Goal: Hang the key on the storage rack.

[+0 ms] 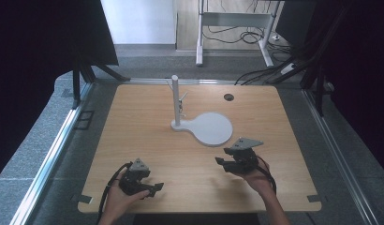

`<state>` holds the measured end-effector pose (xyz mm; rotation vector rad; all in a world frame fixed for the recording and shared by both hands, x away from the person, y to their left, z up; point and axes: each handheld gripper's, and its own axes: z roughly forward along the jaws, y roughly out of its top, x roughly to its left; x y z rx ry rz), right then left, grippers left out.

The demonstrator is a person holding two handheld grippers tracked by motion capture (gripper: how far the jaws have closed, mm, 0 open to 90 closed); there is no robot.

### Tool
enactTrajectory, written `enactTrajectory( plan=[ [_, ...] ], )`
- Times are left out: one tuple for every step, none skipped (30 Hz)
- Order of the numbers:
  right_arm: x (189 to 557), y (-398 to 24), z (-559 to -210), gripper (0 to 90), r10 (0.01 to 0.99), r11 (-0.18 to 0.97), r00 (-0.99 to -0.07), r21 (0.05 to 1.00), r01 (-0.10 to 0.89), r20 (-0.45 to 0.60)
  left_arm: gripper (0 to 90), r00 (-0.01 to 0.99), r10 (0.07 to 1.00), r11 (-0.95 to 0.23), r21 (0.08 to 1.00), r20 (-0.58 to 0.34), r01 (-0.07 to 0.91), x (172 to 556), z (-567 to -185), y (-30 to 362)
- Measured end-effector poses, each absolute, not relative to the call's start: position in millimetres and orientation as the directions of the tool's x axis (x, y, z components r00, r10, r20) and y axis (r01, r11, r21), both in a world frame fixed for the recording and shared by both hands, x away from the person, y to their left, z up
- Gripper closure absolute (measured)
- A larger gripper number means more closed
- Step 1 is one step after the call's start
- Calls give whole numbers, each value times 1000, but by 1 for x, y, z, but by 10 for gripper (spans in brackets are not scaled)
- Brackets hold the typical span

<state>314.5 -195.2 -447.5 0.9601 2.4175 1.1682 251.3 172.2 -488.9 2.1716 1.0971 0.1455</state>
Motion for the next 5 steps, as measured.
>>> enactTrajectory(
  plan=[
    [315,-197,-448,455,684,445,-729,775,449,29,246,638,744,-406,625,-196,666,251,-488,172],
    [315,-198,-449,443,693,443,-720,775,450,22,246,638,744,-406,626,-196,665,251,-488,172],
    [315,-200,-451,432,700,439,-713,775,455,22,246,639,744,-407,627,-195,664,251,-488,172],
    [314,-201,-452,417,707,434,-707,775,459,23,246,640,743,-408,627,-195,664,251,-488,172],
    [314,-202,-454,406,716,430,-698,775,463,20,246,642,741,-408,628,-197,663,251,-488,171]
  ],
)
